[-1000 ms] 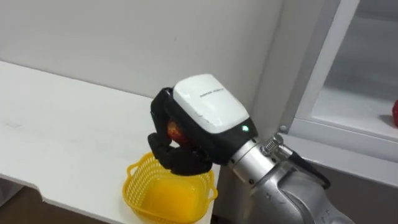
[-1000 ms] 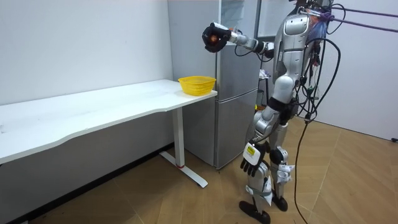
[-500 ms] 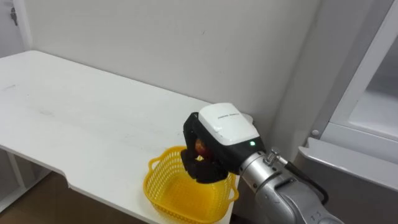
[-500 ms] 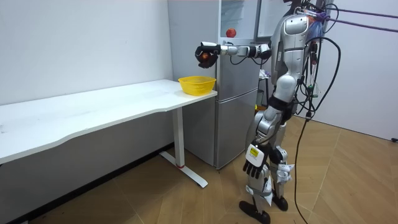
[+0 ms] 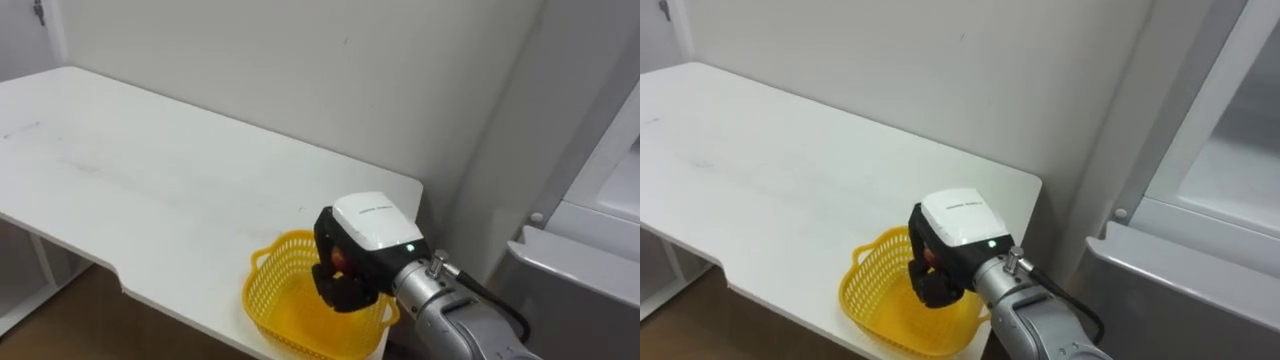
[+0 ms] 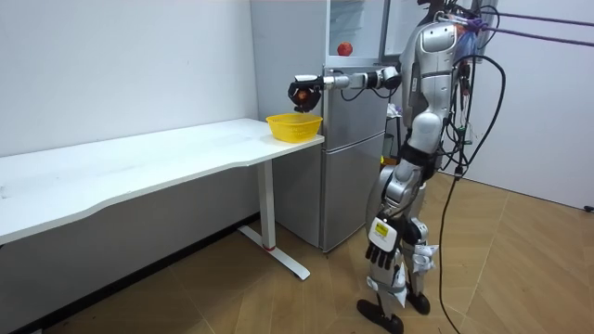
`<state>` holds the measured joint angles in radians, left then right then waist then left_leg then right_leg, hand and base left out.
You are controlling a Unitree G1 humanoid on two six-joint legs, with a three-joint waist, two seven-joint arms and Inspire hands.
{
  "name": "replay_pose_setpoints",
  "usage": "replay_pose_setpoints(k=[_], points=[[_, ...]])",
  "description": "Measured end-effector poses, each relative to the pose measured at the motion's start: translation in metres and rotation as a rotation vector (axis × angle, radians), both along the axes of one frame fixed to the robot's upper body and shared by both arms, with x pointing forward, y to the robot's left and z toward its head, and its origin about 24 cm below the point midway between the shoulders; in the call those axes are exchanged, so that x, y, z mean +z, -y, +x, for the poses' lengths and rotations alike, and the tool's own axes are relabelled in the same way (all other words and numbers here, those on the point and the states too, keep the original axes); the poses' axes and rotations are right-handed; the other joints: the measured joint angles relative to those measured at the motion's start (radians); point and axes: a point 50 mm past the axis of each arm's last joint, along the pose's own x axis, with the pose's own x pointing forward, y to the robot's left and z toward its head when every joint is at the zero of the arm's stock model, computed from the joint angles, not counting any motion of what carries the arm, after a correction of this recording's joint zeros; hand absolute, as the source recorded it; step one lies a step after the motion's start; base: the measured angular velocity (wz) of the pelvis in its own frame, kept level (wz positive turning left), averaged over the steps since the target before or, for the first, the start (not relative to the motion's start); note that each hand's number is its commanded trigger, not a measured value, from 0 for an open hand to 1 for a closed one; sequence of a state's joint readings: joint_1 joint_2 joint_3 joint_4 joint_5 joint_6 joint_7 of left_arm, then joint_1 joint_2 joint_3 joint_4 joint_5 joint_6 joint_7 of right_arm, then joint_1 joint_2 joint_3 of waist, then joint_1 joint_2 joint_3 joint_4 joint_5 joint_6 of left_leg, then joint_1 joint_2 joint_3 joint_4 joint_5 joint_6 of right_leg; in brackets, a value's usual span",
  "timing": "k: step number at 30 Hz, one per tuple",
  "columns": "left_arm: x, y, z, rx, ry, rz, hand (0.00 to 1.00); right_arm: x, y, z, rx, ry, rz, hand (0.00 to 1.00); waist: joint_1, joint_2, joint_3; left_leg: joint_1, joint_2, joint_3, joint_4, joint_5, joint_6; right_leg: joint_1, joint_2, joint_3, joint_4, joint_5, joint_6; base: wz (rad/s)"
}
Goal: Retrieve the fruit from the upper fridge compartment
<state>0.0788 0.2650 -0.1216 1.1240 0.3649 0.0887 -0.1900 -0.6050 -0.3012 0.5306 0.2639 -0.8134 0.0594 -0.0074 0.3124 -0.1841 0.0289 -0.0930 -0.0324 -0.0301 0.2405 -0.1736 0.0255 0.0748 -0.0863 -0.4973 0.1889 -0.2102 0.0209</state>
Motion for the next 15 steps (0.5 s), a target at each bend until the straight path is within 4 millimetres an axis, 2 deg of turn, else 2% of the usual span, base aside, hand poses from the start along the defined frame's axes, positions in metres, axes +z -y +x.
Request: replay_pose_setpoints(k=[2, 3, 4, 5, 6, 7, 15], points=[[0.0001, 0.0001, 0.0003, -0.001, 0.001, 0.0, 0.0, -0.0001, 0.0005, 0.0003, -0.006, -0.001, 0.0, 1.0, 0.0, 0.001, 0.0006, -0.004, 0.0, 0.0, 0.0, 0.0, 0.0, -0.005, 0.0, 0.0, 0.0, 0.0, 0.0, -0.02], [0.0001, 0.0, 0.0002, 0.0, 0.0, 0.001, 0.0, -0.0006, 0.0008, 0.0005, -0.009, -0.003, -0.001, 0.91, 0.002, 0.002, 0.0011, -0.003, 0.0, 0.001, 0.0, 0.0, 0.0, -0.005, 0.0, 0.0, 0.0, 0.0, 0.0, 0.0], [0.0002, -0.0002, 0.0005, 0.0, 0.001, 0.003, 0.0, -0.0016, 0.0012, 0.0008, -0.011, -0.007, -0.002, 0.5, 0.003, 0.003, 0.001, -0.003, 0.0, 0.001, -0.001, 0.0, 0.0, -0.006, 0.0, 0.0, 0.0, 0.0, 0.0, 0.0], [0.0003, -0.0003, 0.0006, 0.0, 0.001, 0.004, 0.0, -0.0021, 0.0015, 0.001, -0.013, -0.009, -0.003, 0.5, 0.004, 0.003, 0.0011, -0.002, 0.0, 0.001, -0.002, 0.0, 0.0, -0.006, 0.0, 0.0, 0.0, 0.0, 0.0, 0.0], [0.0004, -0.0003, 0.0014, 0.0, 0.003, 0.005, 0.0, -0.0034, 0.0022, 0.0014, -0.016, -0.014, -0.005, 0.04, 0.008, 0.003, 0.001, -0.002, 0.0, 0.001, -0.002, 0.0, 0.0, -0.006, 0.0, 0.0, 0.0, 0.0, 0.0, 0.0], [0.0007, -0.0002, 0.003, -0.001, 0.008, 0.005, 0.0, -0.0049, 0.003, 0.0019, -0.021, -0.02, -0.008, 0.0, 0.013, 0.003, 0.0009, -0.002, 0.0, 0.001, -0.002, 0.0, 0.0, -0.006, 0.0, 0.0, 0.0, 0.0, 0.0, 0.0], [0.0007, -0.0004, 0.0039, -0.002, 0.011, 0.011, 0.0, -0.0097, 0.0, 0.0024, -0.022, -0.04, 0.0, 0.0, 0.026, 0.001, -0.0003, -0.003, 0.0, 0.001, -0.003, 0.0, 0.0, -0.007, 0.0, 0.0, 0.0, 0.0, 0.0, 0.0]])
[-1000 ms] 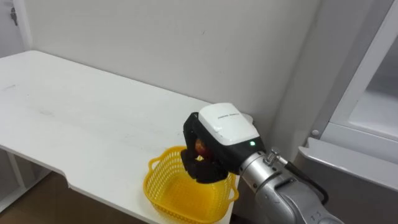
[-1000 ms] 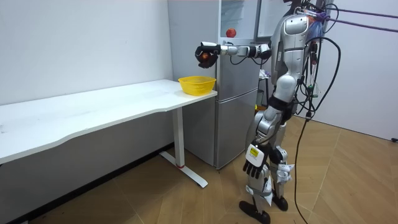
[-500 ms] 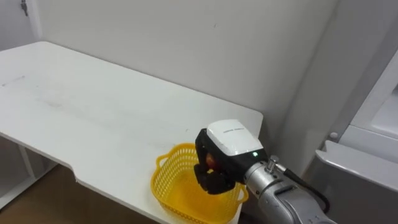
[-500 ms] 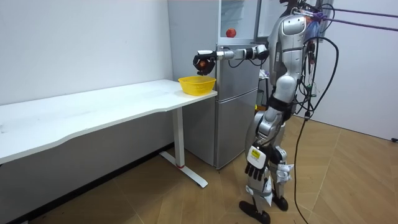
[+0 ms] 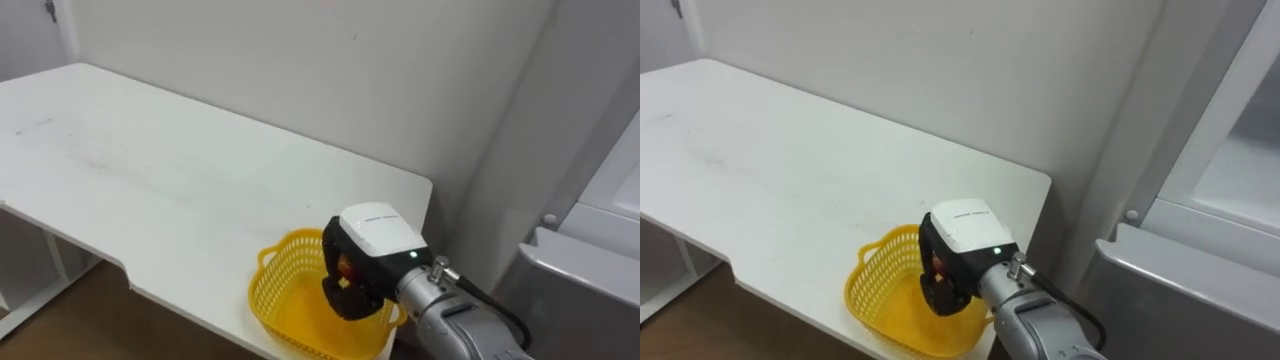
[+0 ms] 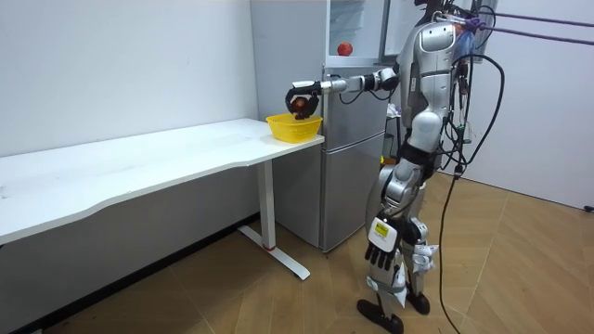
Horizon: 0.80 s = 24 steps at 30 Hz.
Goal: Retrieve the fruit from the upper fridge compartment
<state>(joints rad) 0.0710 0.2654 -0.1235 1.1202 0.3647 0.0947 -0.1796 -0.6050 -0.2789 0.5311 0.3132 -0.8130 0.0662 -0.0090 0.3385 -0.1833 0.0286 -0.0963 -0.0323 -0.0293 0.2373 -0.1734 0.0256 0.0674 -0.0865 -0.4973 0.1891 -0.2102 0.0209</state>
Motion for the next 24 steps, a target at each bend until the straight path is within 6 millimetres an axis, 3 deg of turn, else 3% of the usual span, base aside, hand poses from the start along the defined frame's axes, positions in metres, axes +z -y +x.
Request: replay_pose_setpoints(k=[12, 24], points=[[0.0, 0.0, 0.0, -0.002, -0.002, -0.001, 0.0, -0.009, 0.0, 0.002, -0.016, -0.036, -0.003, 0.0, 0.023, -0.002, -0.0012, 0.001, 0.0, 0.001, 0.001, 0.0, 0.0, 0.0, 0.0, -0.001, 0.0, 0.0, 0.0, 0.0], [-0.001, 0.002, -0.001, -0.01, -0.007, -0.001, 0.0, -0.013, 0.002, 0.003, -0.026, -0.052, -0.006, 0.0, 0.024, -0.001, 0.0005, -0.004, 0.0, 0.001, 0.003, 0.0, 0.0, -0.002, -0.002, 0.0, 0.0, 0.0, 0.0, 0.0]])
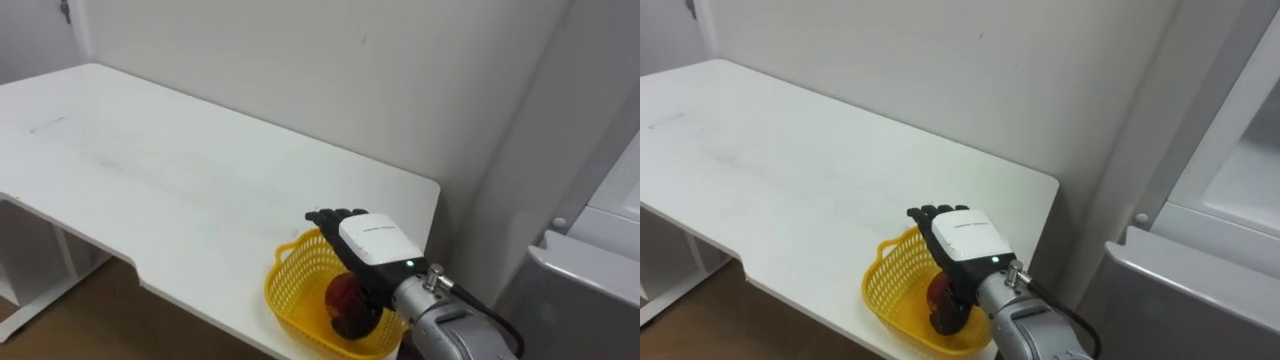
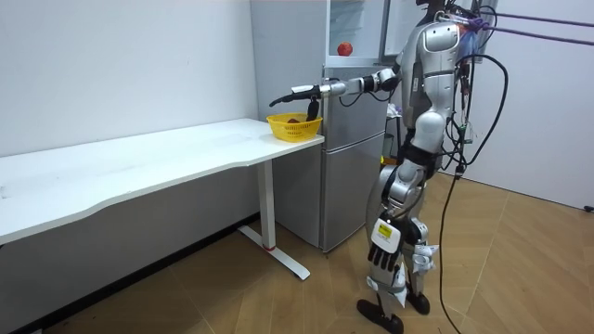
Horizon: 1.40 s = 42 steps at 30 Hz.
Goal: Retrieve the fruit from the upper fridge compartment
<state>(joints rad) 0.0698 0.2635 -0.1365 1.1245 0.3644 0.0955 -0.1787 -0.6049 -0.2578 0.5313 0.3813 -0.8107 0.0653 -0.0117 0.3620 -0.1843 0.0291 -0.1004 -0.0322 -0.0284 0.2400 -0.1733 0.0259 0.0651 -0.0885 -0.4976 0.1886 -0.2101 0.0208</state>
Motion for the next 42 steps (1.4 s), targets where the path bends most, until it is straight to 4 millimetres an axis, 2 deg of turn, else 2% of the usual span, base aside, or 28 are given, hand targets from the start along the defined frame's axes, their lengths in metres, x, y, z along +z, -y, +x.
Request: replay_pose_setpoints(k=[14, 18, 20, 23, 25, 29, 30, 33, 35, 39, 40, 42], points=[[0.001, 0.001, 0.005, -0.008, 0.012, -0.001, 0.0, 0.0, -0.001, 0.0, 0.011, 0.003, 0.002, 0.0, -0.001, 0.006, 0.0009, 0.006, 0.001, 0.004, -0.001, 0.0, 0.0, 0.004, -0.001, 0.003, 0.0, 0.0, 0.0, -0.01], [0.001, 0.002, 0.007, -0.011, 0.024, 0.004, 0.0, 0.003, -0.002, -0.001, 0.02, 0.02, 0.036, 0.0, -0.01, 0.021, -0.0001, 0.006, 0.001, 0.004, 0.006, 0.0, 0.0, 0.007, 0.0, 0.005, 0.0, 0.0, 0.0, 0.01], [0.0, 0.004, 0.007, -0.011, 0.025, 0.0, 0.0, 0.012, -0.005, -0.003, 0.035, 0.049, 0.062, 0.0, -0.025, 0.034, -0.0029, 0.003, -0.001, 0.002, 0.01, 0.0, 0.0, 0.008, 0.001, 0.009, 0.0, 0.0, 0.0, 0.02], [-0.002, 0.006, -0.001, -0.003, 0.007, -0.003, 0.0, 0.033, -0.011, -0.007, 0.066, 0.146, 0.125, 0.0, -0.029, 0.058, -0.0068, 0.007, 0.002, 0.021, 0.011, 0.0, 0.0, 0.005, 0.001, 0.026, 0.0, 0.0, 0.0, -0.14], [-0.002, 0.007, -0.005, -0.002, 0.004, -0.003, 0.0, 0.049, -0.014, -0.012, 0.087, 0.224, 0.176, 0.0, -0.046, 0.072, -0.0088, 0.009, 0.004, 0.025, 0.01, 0.0, 0.0, 0.005, 0.001, 0.027, 0.001, 0.0, 0.0, -0.08], [-0.004, 0.01, -0.011, -0.003, -0.01, -0.008, 0.0, 0.066, -0.019, -0.021, 0.137, 0.277, 0.294, 0.0, -0.079, 0.083, -0.0075, 0.021, 0.004, 0.031, 0.011, 0.0, 0.0, 0.017, 0.001, 0.033, 0.001, 0.0, 0.0, -0.01], [-0.005, 0.013, -0.012, -0.002, -0.013, -0.013, 0.0, 0.069, -0.021, -0.023, 0.15, 0.288, 0.313, 0.0, -0.09, 0.087, -0.0092, 0.028, 0.005, 0.037, 0.011, -0.001, 0.001, 0.023, 0.002, 0.034, 0.001, 0.0, 0.0, -0.07], [-0.006, 0.018, -0.011, -0.002, -0.003, -0.02, 0.0, 0.079, -0.019, -0.033, 0.17, 0.345, 0.386, 0.0, -0.093, 0.097, -0.0127, 0.047, 0.006, 0.059, 0.0, 0.0, 0.004, 0.028, 0.004, 0.066, 0.001, 0.0, -0.001, -0.19], [-0.006, 0.018, -0.011, 0.0, -0.003, -0.02, 0.0, 0.085, -0.017, -0.037, 0.18, 0.381, 0.431, 0.0, -0.11, 0.105, -0.014, 0.06, 0.006, 0.068, -0.002, 0.0, 0.005, 0.036, 0.003, 0.078, 0.001, 0.0, -0.001, -0.15], [-0.007, 0.019, -0.013, 0.011, -0.008, -0.026, 0.0, 0.101, -0.012, -0.049, 0.2, 0.444, 0.562, 0.0, -0.142, 0.125, -0.025, 0.078, 0.01, 0.083, -0.006, -0.002, 0.007, 0.04, 0.003, 0.101, 0.009, 0.001, -0.001, -0.15], [-0.007, 0.02, -0.013, 0.011, -0.008, -0.028, 0.0, 0.107, -0.011, -0.054, 0.208, 0.472, 0.588, 0.0, -0.161, 0.13, -0.0259, 0.082, 0.01, 0.084, -0.005, -0.002, 0.008, 0.039, 0.002, 0.106, 0.016, 0.001, -0.001, -0.07], [-0.007, 0.02, -0.013, 0.012, -0.004, -0.025, 0.0, 0.114, -0.006, -0.061, 0.212, 0.519, 0.644, 0.0, -0.173, 0.136, -0.0252, 0.088, 0.012, 0.091, -0.009, -0.002, 0.008, 0.042, 0.003, 0.116, 0.016, 0.001, -0.001, -0.11]])
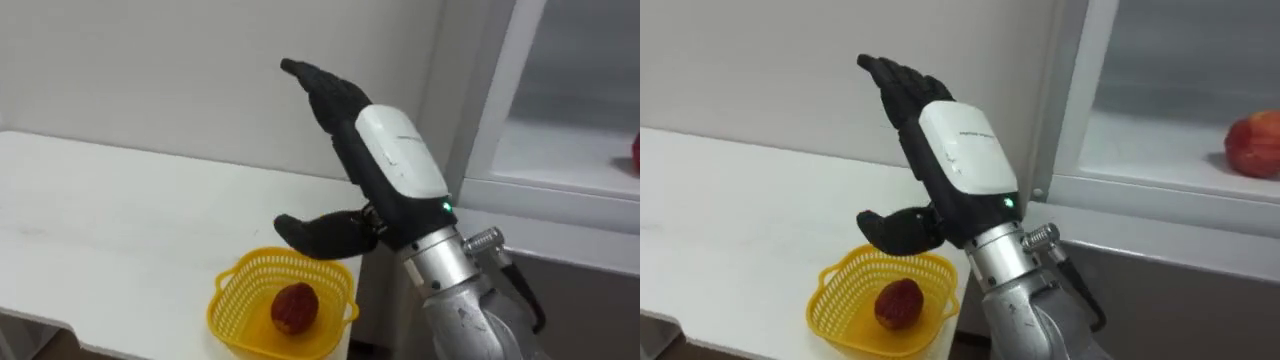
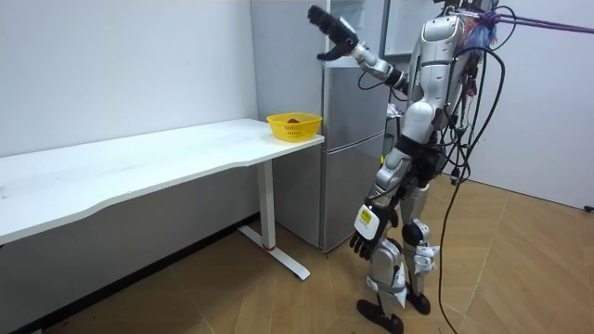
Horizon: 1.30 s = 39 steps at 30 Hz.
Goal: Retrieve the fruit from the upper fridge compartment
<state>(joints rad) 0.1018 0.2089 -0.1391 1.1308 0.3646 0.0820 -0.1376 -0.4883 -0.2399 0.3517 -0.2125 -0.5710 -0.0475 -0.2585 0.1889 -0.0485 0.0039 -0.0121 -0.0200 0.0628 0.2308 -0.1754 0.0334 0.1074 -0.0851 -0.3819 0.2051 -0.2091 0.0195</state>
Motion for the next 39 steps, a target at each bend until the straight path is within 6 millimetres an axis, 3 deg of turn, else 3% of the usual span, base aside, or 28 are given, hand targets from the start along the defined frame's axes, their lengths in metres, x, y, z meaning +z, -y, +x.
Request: replay_pose_setpoints(k=[5, 9, 13, 18, 25, 34, 39], points=[[0.0, 0.0, -0.002, 0.01, 0.003, 0.006, 0.0, 0.015, 0.017, -0.015, -0.034, 0.103, 0.105, 0.0, -0.033, 0.006, -0.0025, 0.018, 0.006, 0.019, -0.01, 0.0, 0.0, 0.006, 0.002, 0.022, 0.007, 0.001, -0.001, -0.13], [-0.001, -0.001, -0.008, 0.026, -0.012, 0.008, 0.0, 0.03, 0.036, -0.026, -0.09, 0.212, 0.183, 0.0, -0.075, -0.002, -0.0073, 0.024, 0.007, 0.021, -0.01, 0.0, 0.0, 0.006, 0.0, 0.023, 0.016, 0.001, -0.001, -0.03], [-0.002, -0.002, -0.016, 0.041, -0.029, -0.001, 0.0, 0.038, 0.059, -0.027, -0.159, 0.272, 0.236, 0.0, -0.082, -0.01, -0.0087, 0.04, 0.007, 0.033, -0.011, -0.001, 0.001, 0.014, 0.0, 0.024, 0.016, 0.001, -0.001, -0.07], [-0.002, -0.003, -0.028, 0.061, -0.049, -0.004, 0.0, 0.039, 0.072, -0.029, -0.186, 0.286, 0.29, 0.0, -0.106, -0.012, -0.0095, 0.042, 0.009, 0.04, -0.008, -0.003, 0.003, 0.011, 0.0, 0.028, 0.016, 0.001, -0.001, -0.03], [-0.003, -0.002, -0.041, 0.096, -0.071, -0.004, 0.0, 0.041, 0.105, -0.025, -0.277, 0.306, 0.389, 0.0, -0.131, -0.018, -0.0091, 0.041, 0.009, 0.04, -0.009, -0.003, 0.004, 0.017, -0.001, 0.027, 0.017, 0.001, -0.001, -0.01], [-0.003, -0.002, -0.039, 0.116, -0.064, -0.013, 0.0, 0.028, 0.125, -0.01, -0.331, 0.204, 0.427, 0.0, -0.145, -0.032, -0.0009, 0.037, 0.009, 0.04, -0.009, -0.004, 0.004, 0.015, -0.001, 0.02, 0.015, 0.001, -0.001, 0.0], [-0.001, -0.011, -0.038, 0.144, -0.052, 0.004, 0.0, 0.021, 0.144, 0.0, -0.363, 0.108, 0.472, 0.0, -0.152, -0.054, -0.004, 0.026, 0.007, 0.026, -0.008, -0.003, 0.004, 0.011, -0.001, 0.007, 0.013, 0.001, -0.001, 0.08]])
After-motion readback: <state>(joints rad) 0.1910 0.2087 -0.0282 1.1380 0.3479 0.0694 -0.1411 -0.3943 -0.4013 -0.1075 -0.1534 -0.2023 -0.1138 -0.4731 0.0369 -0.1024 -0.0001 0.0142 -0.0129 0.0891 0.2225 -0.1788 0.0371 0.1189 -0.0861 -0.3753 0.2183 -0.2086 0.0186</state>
